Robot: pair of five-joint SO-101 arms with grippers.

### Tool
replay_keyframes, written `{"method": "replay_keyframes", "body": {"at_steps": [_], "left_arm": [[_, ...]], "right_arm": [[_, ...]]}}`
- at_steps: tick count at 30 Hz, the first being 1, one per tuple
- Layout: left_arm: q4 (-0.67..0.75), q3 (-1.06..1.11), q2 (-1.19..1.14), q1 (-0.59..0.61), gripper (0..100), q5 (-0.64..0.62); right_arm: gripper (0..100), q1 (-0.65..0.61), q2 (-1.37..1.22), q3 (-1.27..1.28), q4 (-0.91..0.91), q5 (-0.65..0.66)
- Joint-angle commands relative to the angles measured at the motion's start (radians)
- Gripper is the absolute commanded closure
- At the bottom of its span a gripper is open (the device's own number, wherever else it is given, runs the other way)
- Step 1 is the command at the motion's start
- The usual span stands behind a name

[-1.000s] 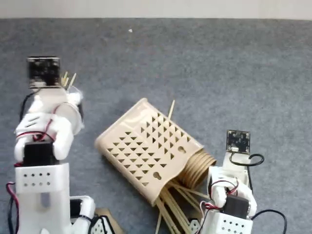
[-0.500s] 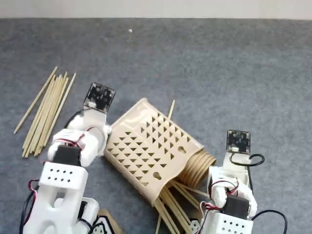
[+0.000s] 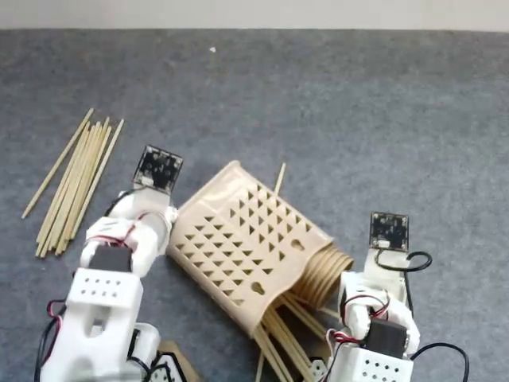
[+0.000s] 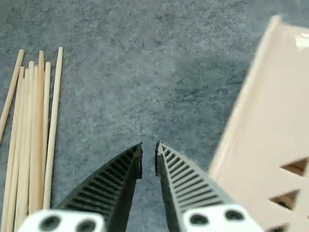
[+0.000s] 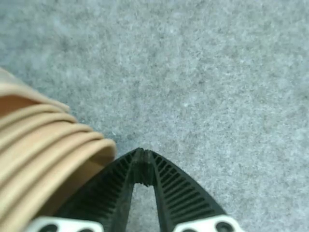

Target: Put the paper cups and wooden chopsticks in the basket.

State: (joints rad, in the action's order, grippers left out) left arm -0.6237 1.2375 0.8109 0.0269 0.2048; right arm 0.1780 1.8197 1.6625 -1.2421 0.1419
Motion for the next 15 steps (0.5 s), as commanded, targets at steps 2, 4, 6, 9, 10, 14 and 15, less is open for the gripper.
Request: {"method": "replay_keyframes", "body": {"at_steps": [2,4,6,9,10,14,15], "left_arm": [[-0.018,-0.130,-0.119,0.065,88,0.015],[-0.126,-0.219,-0.108,0.074,84,0.015],[-0.252,-0.328,-0.073,0.076,83,0.015],[-0.411,-0.492,-0.002,0.071,83,0.015],[-0.459,-0.544,0.015,0.070,83,0.015],[-0.612,-0.641,0.030,0.015,83,0.017],[-0.620,-0.630,0.021,-0.004,83,0.017]], "right_arm": [[99.3,0.007,0.012,0.136,-0.004,-0.009],[99.3,0.007,0.012,0.136,-0.004,-0.009],[99.3,0.007,0.012,0.136,-0.004,-0.009],[99.3,0.007,0.012,0.136,-0.004,-0.009],[99.3,0.007,0.012,0.136,-0.004,-0.009],[99.3,0.007,0.012,0.136,-0.004,-0.009],[99.3,0.007,0.012,0.136,-0.004,-0.009]]}}
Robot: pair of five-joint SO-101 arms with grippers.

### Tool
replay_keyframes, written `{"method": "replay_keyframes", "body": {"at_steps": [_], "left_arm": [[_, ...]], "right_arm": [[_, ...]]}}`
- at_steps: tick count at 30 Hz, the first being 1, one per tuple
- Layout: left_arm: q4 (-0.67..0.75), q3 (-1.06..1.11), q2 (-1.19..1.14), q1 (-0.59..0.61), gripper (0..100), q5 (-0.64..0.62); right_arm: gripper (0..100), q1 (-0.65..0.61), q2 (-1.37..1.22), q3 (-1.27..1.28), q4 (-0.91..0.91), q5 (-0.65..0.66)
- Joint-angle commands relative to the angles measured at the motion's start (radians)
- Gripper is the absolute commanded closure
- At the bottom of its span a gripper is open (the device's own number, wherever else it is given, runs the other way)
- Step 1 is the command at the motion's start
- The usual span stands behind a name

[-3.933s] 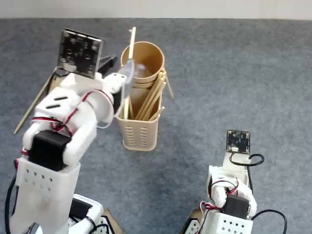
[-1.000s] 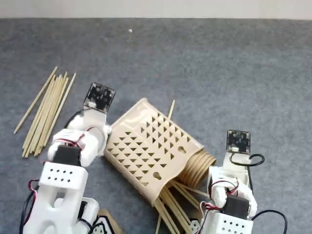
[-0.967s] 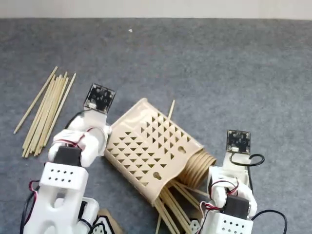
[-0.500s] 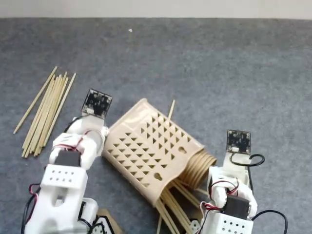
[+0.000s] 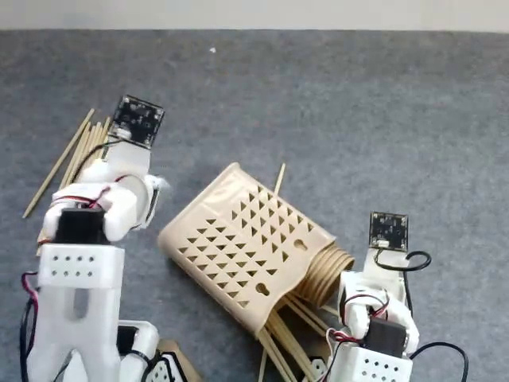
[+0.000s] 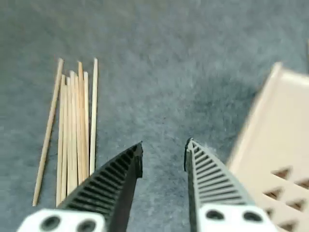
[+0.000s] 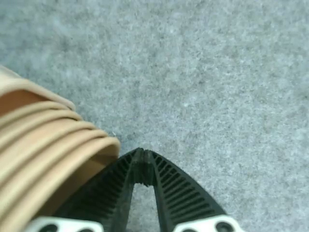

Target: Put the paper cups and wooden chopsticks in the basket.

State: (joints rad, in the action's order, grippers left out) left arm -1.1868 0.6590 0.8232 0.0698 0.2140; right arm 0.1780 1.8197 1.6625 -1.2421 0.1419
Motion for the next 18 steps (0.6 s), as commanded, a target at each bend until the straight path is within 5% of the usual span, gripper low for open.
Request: {"method": "replay_keyframes", "body": {"at_steps": [1,18], "left_arm": [[-0.051,-0.025,-0.002,-0.061,83,0.008],[0.081,0.182,-0.067,-0.105,83,0.009]], "right_arm": [[99.3,0.007,0.012,0.136,-0.004,-0.009],[99.3,0.007,0.012,0.136,-0.004,-0.009]]}}
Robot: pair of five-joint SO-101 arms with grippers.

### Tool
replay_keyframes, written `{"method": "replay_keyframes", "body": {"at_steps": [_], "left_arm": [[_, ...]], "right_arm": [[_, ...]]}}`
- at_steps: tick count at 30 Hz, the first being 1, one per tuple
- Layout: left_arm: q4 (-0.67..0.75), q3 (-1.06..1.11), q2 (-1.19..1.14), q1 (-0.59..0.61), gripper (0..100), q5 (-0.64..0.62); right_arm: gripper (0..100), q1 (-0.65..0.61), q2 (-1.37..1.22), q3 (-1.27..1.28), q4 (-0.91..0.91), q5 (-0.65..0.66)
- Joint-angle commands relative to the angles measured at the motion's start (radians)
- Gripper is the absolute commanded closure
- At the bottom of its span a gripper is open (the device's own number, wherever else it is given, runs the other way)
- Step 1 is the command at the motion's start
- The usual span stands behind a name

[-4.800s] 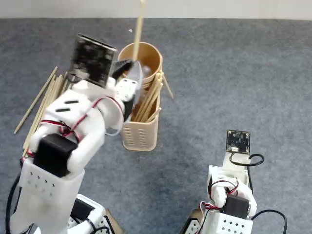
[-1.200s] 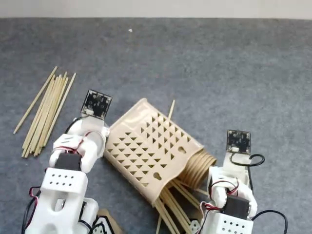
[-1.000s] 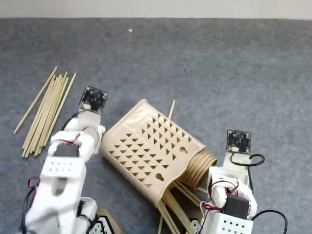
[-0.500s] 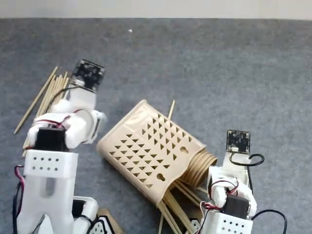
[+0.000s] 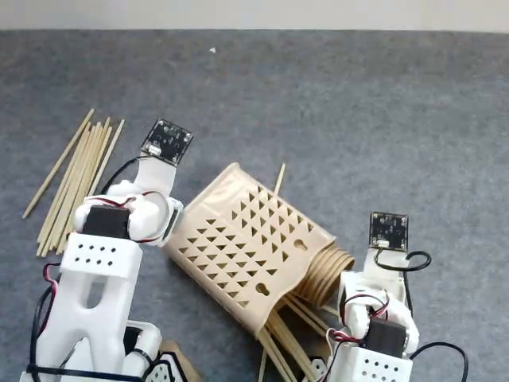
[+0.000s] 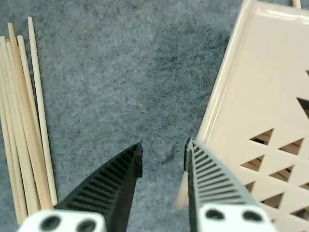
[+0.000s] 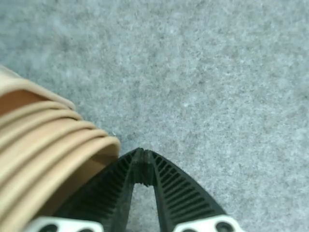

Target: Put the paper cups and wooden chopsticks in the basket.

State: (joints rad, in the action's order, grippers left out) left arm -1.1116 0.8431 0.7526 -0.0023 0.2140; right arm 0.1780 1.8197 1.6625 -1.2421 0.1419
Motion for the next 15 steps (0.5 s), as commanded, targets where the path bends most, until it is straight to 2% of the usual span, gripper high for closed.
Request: {"method": "replay_keyframes", "body": {"at_steps": [1,7,12,15], "left_arm": [[0.006,-0.008,0.007,-0.042,83,0.006],[-0.117,-0.151,0.059,-0.056,83,0.005],[-0.114,-0.163,0.041,-0.124,85,0.005],[-0.114,-0.145,0.001,-0.124,85,0.005]], "right_arm": [[99.3,0.007,0.012,0.136,-0.004,-0.009],[99.3,0.007,0.012,0.136,-0.004,-0.009],[99.3,0.007,0.012,0.136,-0.004,-0.009],[99.3,-0.007,0.012,0.136,-0.004,-0.008]]}}
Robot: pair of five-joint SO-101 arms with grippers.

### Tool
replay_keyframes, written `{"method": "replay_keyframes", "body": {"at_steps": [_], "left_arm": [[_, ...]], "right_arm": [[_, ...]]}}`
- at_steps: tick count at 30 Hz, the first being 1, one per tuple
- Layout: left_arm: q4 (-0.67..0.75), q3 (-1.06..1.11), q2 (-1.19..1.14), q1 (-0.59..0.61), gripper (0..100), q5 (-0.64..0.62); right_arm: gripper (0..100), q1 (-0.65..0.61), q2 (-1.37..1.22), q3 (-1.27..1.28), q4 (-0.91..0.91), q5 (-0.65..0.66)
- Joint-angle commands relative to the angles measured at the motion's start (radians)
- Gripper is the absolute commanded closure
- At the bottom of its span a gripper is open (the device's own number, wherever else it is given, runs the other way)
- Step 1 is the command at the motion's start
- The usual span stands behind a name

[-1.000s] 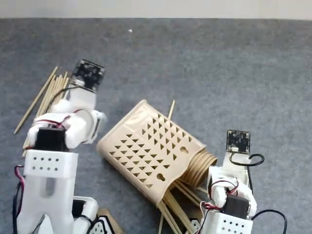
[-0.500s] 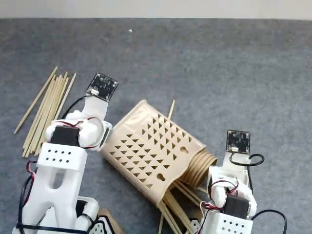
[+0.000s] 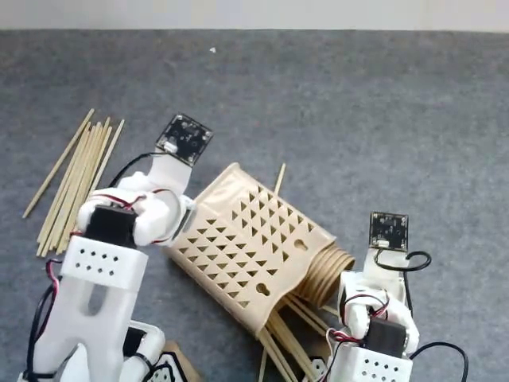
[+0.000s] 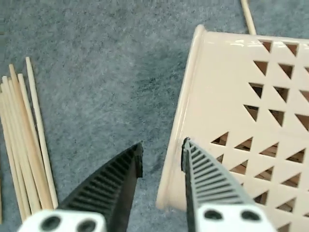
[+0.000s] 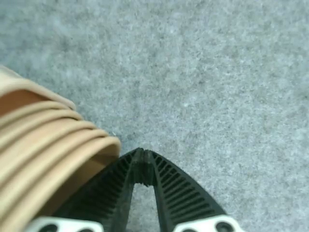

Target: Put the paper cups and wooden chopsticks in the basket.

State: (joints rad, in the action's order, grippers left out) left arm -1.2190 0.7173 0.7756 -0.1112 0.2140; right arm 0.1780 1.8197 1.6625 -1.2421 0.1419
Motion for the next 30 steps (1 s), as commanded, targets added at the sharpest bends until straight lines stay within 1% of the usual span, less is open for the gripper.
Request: {"method": "replay_keyframes", "body": {"at_steps": [1,3,6,8,11,14,17,24,28,30], "left_arm": [[-0.006,-0.004,-0.038,-0.015,85,0.005],[0.023,0.031,-0.071,-0.015,85,0.006],[0.126,0.104,-0.117,-0.015,85,0.006],[0.178,0.139,-0.147,-0.013,85,0.006],[0.207,0.162,-0.196,-0.012,85,0.008],[0.241,0.160,-0.252,0.019,85,0.008],[0.299,0.154,-0.317,0.074,85,0.008],[0.308,0.068,-0.489,0.148,85,0.008],[0.308,0.021,-0.576,0.159,85,0.011],[0.307,0.008,-0.602,0.166,86,0.011]], "right_arm": [[99.3,-0.022,0.012,0.136,-0.004,-0.008],[99.3,-0.050,0.012,0.136,-0.004,-0.008],[99.3,-0.084,0.012,0.136,-0.004,-0.009],[99.3,-0.084,0.012,0.137,-0.004,-0.009],[99.3,-0.065,0.013,0.136,0.005,-0.008],[98.8,-0.079,0.013,0.137,0.091,-0.006],[98.8,-0.108,0.013,0.137,0.177,0.046],[98.8,-0.269,0.013,0.136,0.357,0.069],[98.8,-0.355,0.013,0.136,0.381,0.069],[98.8,-0.364,0.013,0.136,0.381,0.069]]}}
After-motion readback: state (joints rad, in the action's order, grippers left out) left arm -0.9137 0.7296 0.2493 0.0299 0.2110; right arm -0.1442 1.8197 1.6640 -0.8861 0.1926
